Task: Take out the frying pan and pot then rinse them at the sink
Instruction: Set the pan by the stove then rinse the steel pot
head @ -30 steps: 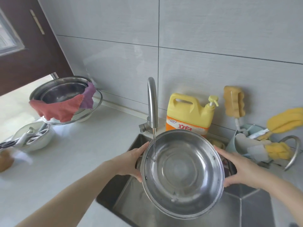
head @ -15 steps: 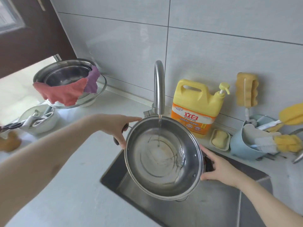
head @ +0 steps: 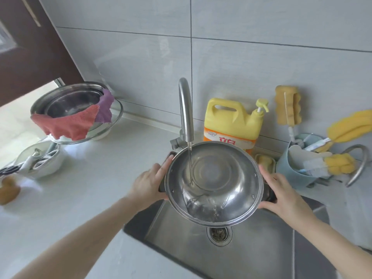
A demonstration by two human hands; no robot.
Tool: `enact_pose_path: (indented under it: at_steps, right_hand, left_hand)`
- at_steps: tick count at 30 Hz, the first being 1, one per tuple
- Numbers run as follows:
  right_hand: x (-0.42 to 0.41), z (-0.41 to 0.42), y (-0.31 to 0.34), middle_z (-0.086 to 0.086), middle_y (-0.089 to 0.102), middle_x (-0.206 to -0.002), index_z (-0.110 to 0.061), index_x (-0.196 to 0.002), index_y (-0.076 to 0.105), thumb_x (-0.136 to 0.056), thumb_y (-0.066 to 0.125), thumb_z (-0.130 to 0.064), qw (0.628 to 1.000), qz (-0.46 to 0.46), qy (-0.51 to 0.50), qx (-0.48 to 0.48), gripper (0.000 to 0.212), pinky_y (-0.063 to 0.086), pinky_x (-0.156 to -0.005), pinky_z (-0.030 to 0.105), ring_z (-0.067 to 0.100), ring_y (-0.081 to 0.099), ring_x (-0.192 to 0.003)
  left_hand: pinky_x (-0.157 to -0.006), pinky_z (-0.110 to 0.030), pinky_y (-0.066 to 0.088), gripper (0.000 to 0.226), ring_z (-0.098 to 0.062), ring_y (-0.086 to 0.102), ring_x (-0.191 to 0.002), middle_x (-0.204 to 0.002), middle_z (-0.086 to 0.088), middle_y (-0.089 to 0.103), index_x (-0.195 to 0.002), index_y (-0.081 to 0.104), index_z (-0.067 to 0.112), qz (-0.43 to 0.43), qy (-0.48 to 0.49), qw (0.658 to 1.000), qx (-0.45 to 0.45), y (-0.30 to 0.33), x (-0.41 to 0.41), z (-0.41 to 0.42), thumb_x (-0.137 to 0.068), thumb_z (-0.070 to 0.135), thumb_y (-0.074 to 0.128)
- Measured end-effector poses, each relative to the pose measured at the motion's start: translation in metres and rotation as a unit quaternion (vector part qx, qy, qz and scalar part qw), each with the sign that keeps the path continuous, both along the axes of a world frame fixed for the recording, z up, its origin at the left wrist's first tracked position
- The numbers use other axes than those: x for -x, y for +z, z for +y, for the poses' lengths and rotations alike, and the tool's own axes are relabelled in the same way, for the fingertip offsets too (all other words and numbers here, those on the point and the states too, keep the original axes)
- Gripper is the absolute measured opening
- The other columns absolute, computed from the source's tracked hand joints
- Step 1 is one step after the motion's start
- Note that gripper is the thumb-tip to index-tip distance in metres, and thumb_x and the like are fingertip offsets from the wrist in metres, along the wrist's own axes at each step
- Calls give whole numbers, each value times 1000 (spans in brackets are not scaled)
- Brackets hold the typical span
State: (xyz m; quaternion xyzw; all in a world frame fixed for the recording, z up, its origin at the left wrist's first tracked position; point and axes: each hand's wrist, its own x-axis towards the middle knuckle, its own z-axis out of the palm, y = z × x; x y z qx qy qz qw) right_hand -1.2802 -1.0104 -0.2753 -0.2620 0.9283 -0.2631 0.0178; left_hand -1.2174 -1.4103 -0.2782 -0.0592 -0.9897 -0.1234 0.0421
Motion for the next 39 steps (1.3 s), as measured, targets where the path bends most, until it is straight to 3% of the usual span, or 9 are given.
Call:
enact_pose_path:
  at_steps: [4,9,13,17,21,26,30,35,39]
  right_hand:
    - [-17,9,14,-8,35,-105,-51,-150,-1,-56,94,-23,994,95,4,-51,137,41,-55,21,10,54,-67]
    - [-37,16,34,7,43,-106,-39,-154,3,-45,98,-19,983,174,0,-61,146,44,-35,28,27,64,-62]
    - [-50,24,53,11,42,-104,-37,-155,5,-54,95,-21,969,245,-5,-38,136,49,-35,33,29,62,-60]
    - [-58,35,76,13,43,-102,-33,-155,5,-93,53,-36,912,408,38,-20,79,52,-41,32,17,44,-73]
    - [-69,39,103,13,43,-102,-32,-155,7,-79,66,-24,884,464,52,-2,97,54,-46,33,17,45,-76]
    - [-76,44,119,14,43,-102,-31,-156,5,-79,69,-21,874,482,60,-8,100,56,-47,37,20,47,-76]
    - [-78,45,120,15,43,-102,-31,-156,6,-79,69,-22,874,482,57,-18,99,57,-48,38,21,47,-76]
    - [-80,49,115,15,43,-104,-30,-156,5,-79,66,-27,887,458,52,-28,98,57,-52,38,20,47,-79]
    - [-79,52,106,13,42,-107,-33,-155,9,-66,87,-28,935,353,6,-30,118,54,-49,36,19,45,-81]
  left_hand:
    - [-53,-30,49,126,-25,58,-56,-92,-2,49,-156,5,25,145,33,989,15,-23,-17,14,-60,62,77]
    - [-56,-36,50,92,-30,57,-62,-94,-11,55,-148,20,13,279,3,960,30,-23,-27,18,-78,59,59]
    - [-63,-39,47,90,-30,56,-67,-93,-13,55,-147,20,11,353,-16,934,57,0,-27,20,-81,53,64]
    - [-70,-36,40,83,-26,48,-78,-96,-10,47,-139,22,8,431,-26,900,57,29,-30,24,-81,43,70]
    - [-70,-38,39,88,-27,47,-80,-100,-11,47,-136,23,7,490,-26,868,74,56,-40,28,-75,37,80]
    - [-69,-37,38,116,-25,46,-78,-97,-10,46,-153,8,20,499,-17,862,90,76,-45,29,-70,38,87]
    - [-69,-37,39,104,-26,46,-78,-98,-11,46,-135,23,8,495,-19,864,94,80,-46,30,-63,36,92]
    - [-68,-38,38,99,-27,46,-79,-102,-12,47,-140,21,6,479,-42,872,92,74,-47,32,-72,37,85]
    - [-66,-40,44,93,-27,50,-74,-95,-11,49,-144,19,6,391,-39,918,60,62,-42,43,-80,55,65]
